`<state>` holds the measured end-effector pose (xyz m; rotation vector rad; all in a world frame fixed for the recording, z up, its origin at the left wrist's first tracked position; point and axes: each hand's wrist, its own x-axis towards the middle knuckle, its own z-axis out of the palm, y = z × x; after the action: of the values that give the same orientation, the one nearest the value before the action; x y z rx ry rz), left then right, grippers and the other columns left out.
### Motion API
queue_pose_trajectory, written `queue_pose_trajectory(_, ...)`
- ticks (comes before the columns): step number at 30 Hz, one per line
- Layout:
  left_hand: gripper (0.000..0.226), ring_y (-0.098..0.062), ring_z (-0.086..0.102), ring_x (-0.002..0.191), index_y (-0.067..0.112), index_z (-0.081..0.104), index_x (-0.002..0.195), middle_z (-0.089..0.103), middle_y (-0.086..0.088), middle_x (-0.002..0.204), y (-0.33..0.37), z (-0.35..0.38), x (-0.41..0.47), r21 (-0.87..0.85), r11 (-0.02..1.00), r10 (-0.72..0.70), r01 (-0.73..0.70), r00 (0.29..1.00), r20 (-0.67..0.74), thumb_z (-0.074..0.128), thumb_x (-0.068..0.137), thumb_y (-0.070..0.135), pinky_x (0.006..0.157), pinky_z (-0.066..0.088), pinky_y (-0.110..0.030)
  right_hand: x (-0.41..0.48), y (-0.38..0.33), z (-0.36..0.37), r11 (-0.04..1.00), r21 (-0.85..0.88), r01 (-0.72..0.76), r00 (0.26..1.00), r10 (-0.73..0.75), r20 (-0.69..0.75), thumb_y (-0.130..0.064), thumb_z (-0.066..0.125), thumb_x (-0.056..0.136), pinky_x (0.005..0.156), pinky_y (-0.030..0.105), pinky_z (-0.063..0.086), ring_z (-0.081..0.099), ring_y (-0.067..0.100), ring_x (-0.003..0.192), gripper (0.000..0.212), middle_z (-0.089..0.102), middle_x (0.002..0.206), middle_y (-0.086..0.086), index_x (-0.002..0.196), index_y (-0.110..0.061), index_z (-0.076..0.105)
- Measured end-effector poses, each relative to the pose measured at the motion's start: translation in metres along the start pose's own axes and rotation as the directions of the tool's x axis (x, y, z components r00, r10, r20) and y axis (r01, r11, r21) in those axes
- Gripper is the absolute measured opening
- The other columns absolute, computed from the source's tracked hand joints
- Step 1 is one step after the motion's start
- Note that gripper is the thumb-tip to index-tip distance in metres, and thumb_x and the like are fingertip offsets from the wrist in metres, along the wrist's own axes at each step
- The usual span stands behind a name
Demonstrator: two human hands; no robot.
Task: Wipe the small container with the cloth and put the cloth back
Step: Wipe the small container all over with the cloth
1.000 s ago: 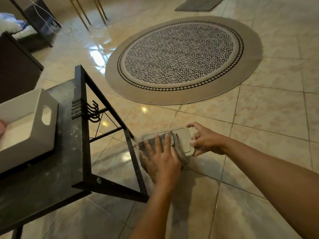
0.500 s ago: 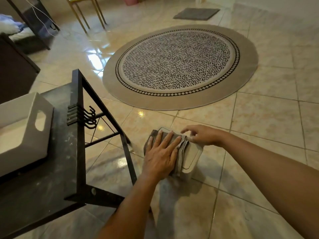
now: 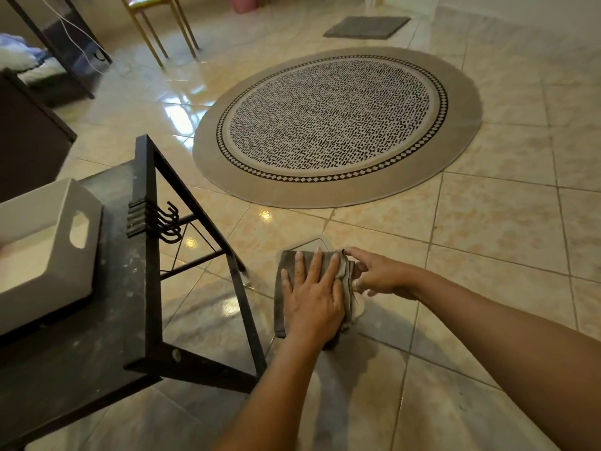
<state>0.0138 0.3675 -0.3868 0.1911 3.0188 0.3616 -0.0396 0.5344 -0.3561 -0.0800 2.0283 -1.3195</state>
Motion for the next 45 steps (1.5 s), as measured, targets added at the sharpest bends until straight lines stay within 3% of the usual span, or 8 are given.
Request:
queue_pose_trajectory(3,0.055,-0.018,-0.026,0.15,0.046,0.003,0.156,-0.01,0.013,0.166,-0.006,-0.005,-0.001,-0.013,0.998,0.065,-0.065,0.998,0.008,0.01,0.102,0.052,0.121,-0.016,-0.049,0.009,-0.003,-0.003,0.996,0.091,0.008,0.999,-0.012,0.043,0.015,0.054,0.084,0.075,0.037,0.056,0.06,0.025,0.094,0.088,0.057,0.118,0.017,0.152,-0.035,0.027)
queue_pose_trajectory(8,0.054,-0.018,-0.027,0.149,0.045,0.001,0.157,-0.014,0.013,0.165,-0.023,-0.01,0.013,-0.028,0.997,-0.074,0.074,0.997,-0.009,0.013,0.104,0.051,0.115,-0.023,-0.044,0.011,0.007,-0.01,0.978,0.204,-0.034,0.989,0.003,0.147,0.018,0.062,0.082,0.07,0.038,0.058,0.064,0.02,0.077,0.101,0.053,0.086,0.012,0.148,-0.046,0.02)
queue_pose_trajectory(21,0.055,-0.023,-0.024,0.151,0.039,0.0,0.158,-0.012,0.004,0.168,-0.002,-0.003,0.018,-0.06,0.985,-0.163,0.161,0.986,-0.03,0.017,0.106,0.044,0.122,-0.011,-0.053,0.018,0.003,-0.01,0.986,0.159,0.045,0.998,-0.049,0.026,0.014,0.062,0.085,0.065,0.034,0.059,0.062,0.018,0.068,0.091,0.054,0.081,0.009,0.153,-0.035,0.028)
queue_pose_trajectory(26,0.06,-0.024,-0.029,0.149,0.041,-0.012,0.154,-0.021,0.005,0.164,0.02,0.006,-0.022,-0.009,0.997,-0.071,0.071,0.997,0.018,-0.006,0.096,0.057,0.12,-0.015,-0.05,0.014,-0.004,-0.009,0.992,0.124,0.023,0.998,-0.03,0.053,0.022,0.053,0.082,0.072,0.042,0.063,0.07,0.032,0.091,0.097,0.062,0.112,0.018,0.155,-0.034,0.023)
queue_pose_trajectory(28,0.055,-0.023,-0.029,0.149,0.042,-0.013,0.153,-0.021,0.007,0.164,0.019,0.008,-0.008,-0.004,0.997,-0.078,0.078,0.997,0.022,0.003,0.101,0.053,0.12,-0.016,-0.049,0.012,-0.007,-0.009,0.992,0.122,0.006,0.996,-0.016,0.084,0.022,0.051,0.083,0.071,0.041,0.063,0.07,0.033,0.097,0.098,0.06,0.122,0.019,0.155,-0.036,0.02)
queue_pose_trajectory(34,0.057,-0.022,-0.023,0.151,0.037,-0.001,0.159,-0.016,0.004,0.167,0.006,-0.017,0.022,-0.075,0.989,-0.124,0.129,0.99,0.074,0.019,0.105,0.045,0.12,-0.013,-0.047,0.01,-0.006,-0.008,0.991,0.131,-0.022,0.997,0.013,0.075,0.02,0.053,0.086,0.065,0.037,0.061,0.07,0.02,0.073,0.098,0.061,0.088,0.013,0.156,-0.04,0.019)
queue_pose_trajectory(41,0.059,-0.019,-0.035,0.146,0.054,-0.009,0.152,-0.027,0.012,0.162,-0.019,-0.011,-0.007,0.035,0.996,0.074,-0.078,0.993,0.097,0.015,0.1,0.064,0.113,-0.024,-0.047,0.012,-0.004,-0.007,0.984,0.179,-0.022,0.995,0.005,0.095,0.023,0.05,0.084,0.071,0.045,0.063,0.072,0.034,0.093,0.098,0.062,0.117,0.02,0.153,-0.042,0.023)
queue_pose_trajectory(45,0.061,-0.02,-0.032,0.147,0.052,-0.011,0.153,-0.024,0.011,0.164,-0.013,-0.01,-0.001,0.072,0.997,0.025,-0.03,0.997,0.072,0.013,0.098,0.065,0.116,-0.023,-0.052,0.012,-0.005,-0.005,0.983,0.182,-0.025,0.996,0.008,0.094,0.022,0.051,0.084,0.073,0.046,0.062,0.072,0.033,0.094,0.099,0.061,0.121,0.019,0.153,-0.042,0.021)
